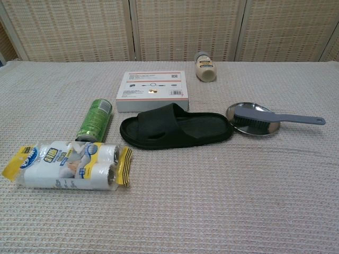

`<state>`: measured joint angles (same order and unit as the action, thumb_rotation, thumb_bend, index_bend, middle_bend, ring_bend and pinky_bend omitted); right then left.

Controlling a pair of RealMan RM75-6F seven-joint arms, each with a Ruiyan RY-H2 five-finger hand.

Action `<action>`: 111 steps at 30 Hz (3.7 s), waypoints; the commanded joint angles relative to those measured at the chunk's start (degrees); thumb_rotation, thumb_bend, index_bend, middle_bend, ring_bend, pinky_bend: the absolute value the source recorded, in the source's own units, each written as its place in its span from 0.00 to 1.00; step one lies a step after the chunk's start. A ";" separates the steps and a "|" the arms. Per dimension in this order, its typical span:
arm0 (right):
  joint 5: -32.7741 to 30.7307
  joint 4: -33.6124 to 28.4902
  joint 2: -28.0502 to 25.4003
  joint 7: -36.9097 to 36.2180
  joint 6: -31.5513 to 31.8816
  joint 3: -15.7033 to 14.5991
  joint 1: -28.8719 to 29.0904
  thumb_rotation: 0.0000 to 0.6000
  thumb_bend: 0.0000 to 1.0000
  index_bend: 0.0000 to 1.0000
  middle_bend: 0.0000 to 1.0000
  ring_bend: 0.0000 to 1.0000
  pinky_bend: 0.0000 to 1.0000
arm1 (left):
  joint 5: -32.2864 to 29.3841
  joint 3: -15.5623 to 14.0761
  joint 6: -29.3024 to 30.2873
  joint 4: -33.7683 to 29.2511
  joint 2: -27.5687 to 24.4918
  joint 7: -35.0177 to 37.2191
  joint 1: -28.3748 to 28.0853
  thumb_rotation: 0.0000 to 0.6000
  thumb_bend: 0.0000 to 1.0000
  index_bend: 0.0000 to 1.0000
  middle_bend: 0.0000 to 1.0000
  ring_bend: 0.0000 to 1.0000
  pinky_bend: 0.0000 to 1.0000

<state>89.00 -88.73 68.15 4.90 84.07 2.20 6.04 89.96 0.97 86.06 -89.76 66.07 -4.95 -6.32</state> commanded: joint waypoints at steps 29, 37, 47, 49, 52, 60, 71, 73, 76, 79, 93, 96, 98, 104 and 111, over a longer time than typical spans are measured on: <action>-35.84 19.71 25.99 22.78 -30.50 17.57 28.09 1.00 0.16 0.22 0.19 0.02 0.04 | -3.09 0.22 -5.32 0.69 -0.62 4.13 -1.97 1.00 0.46 0.00 0.00 0.00 0.08; -38.82 23.36 29.82 23.26 -31.42 17.38 31.27 1.00 0.16 0.25 0.21 0.04 0.04 | -3.19 0.30 -5.07 0.45 -1.31 5.41 -1.92 1.00 0.46 0.00 0.00 0.00 0.08; -39.66 21.29 29.14 22.00 -31.16 16.48 31.86 1.00 0.16 0.25 0.21 0.05 0.04 | -3.03 0.34 -4.65 0.17 -1.86 6.33 -1.87 1.00 0.46 0.00 0.00 0.00 0.08; -39.29 20.21 28.42 21.69 -30.57 16.07 31.57 1.00 0.16 0.25 0.21 0.05 0.04 | -3.04 0.39 -4.44 0.17 -1.92 6.46 -1.79 1.00 0.46 0.00 0.00 0.00 0.08; -39.73 18.97 27.61 21.76 -30.66 15.63 31.53 1.00 0.16 0.25 0.21 0.05 0.04 | -3.13 0.41 -4.67 0.07 -1.97 6.46 -1.92 1.00 0.46 0.00 0.00 0.00 0.08; -40.93 18.38 27.66 21.69 -31.15 14.96 32.45 1.00 0.16 0.25 0.21 0.05 0.04 | -3.22 0.35 -4.75 -0.02 -2.09 6.60 -1.93 1.00 0.46 0.00 0.00 0.00 0.08; -43.03 20.03 29.54 22.25 -28.09 14.37 32.26 1.00 0.16 0.25 0.22 0.08 0.07 | -3.46 0.21 -5.27 0.25 -2.25 7.29 -2.03 1.00 0.46 0.00 0.00 0.00 0.09; -43.00 19.80 29.38 22.32 -27.90 14.05 32.06 1.00 0.16 0.25 0.22 0.08 0.08 | -3.42 0.18 -5.21 0.33 -2.21 7.35 -1.99 1.00 0.46 0.00 0.00 0.00 0.09; -43.50 19.90 29.46 22.82 -28.01 13.86 32.17 1.00 0.16 0.25 0.24 0.10 0.08 | -3.40 0.22 -5.31 0.20 -2.24 7.31 -2.11 1.00 0.46 0.00 0.00 0.00 0.09; -44.56 20.11 29.69 23.64 -28.88 13.91 32.77 1.00 0.16 0.25 0.26 0.12 0.08 | -3.32 0.20 -5.24 0.06 -2.27 7.16 -2.11 1.00 0.46 0.00 0.00 0.00 0.09; -45.45 18.59 29.62 25.94 -30.05 13.63 35.22 1.00 0.16 0.26 0.27 0.12 0.08 | -3.35 0.15 -5.12 -0.01 -2.37 7.25 -2.04 1.00 0.46 0.00 0.00 0.00 0.09; -45.34 18.63 29.76 25.95 -29.65 13.54 35.43 1.00 0.16 0.27 0.28 0.12 0.08 | -3.33 0.11 -4.98 0.00 -2.36 7.25 -1.94 1.00 0.46 0.00 0.00 0.00 0.09; -45.50 18.83 29.82 25.94 -29.53 13.56 35.51 1.00 0.16 0.28 0.28 0.12 0.08 | -3.29 0.11 -4.98 -0.03 -2.37 7.27 -1.96 1.00 0.46 0.00 0.00 0.00 0.09; -46.11 19.47 30.18 26.42 -28.79 13.32 35.61 1.00 0.16 0.30 0.30 0.14 0.12 | -3.21 0.01 -5.09 -0.02 -2.38 7.34 -1.98 1.00 0.46 0.00 0.00 0.00 0.09; -46.29 20.64 31.14 26.06 -28.14 13.30 35.56 1.00 0.16 0.39 0.37 0.23 0.18 | -3.12 -0.03 -5.03 -0.04 -2.41 7.43 -1.96 1.00 0.46 0.00 0.00 0.00 0.09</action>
<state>42.64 -68.13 99.22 31.03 55.88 15.50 41.57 86.83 0.95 81.02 -89.79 63.67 2.48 -8.29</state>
